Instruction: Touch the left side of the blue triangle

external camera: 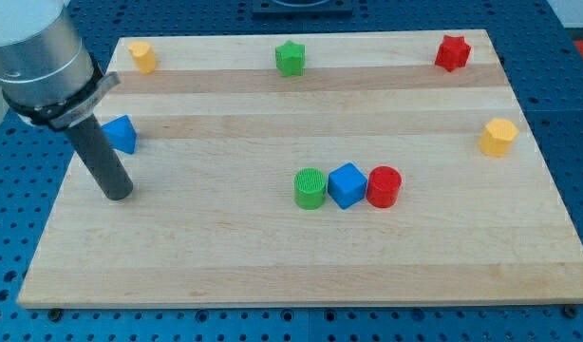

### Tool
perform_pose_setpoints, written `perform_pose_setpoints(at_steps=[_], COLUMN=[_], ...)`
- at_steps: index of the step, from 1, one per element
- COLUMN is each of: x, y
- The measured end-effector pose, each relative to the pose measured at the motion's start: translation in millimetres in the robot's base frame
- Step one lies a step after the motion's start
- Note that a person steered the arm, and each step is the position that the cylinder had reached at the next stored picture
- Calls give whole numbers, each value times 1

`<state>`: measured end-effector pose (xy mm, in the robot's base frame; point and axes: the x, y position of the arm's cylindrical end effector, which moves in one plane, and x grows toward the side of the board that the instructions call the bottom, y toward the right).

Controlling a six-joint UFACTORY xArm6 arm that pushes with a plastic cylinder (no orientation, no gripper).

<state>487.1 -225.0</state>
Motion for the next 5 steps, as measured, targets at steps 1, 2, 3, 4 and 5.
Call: perform_pose_setpoints(at_steps=[1,2,3,4,5], x=[-12,-22,-22,-24,-34], y=[-2,-9,-19,-31,-40])
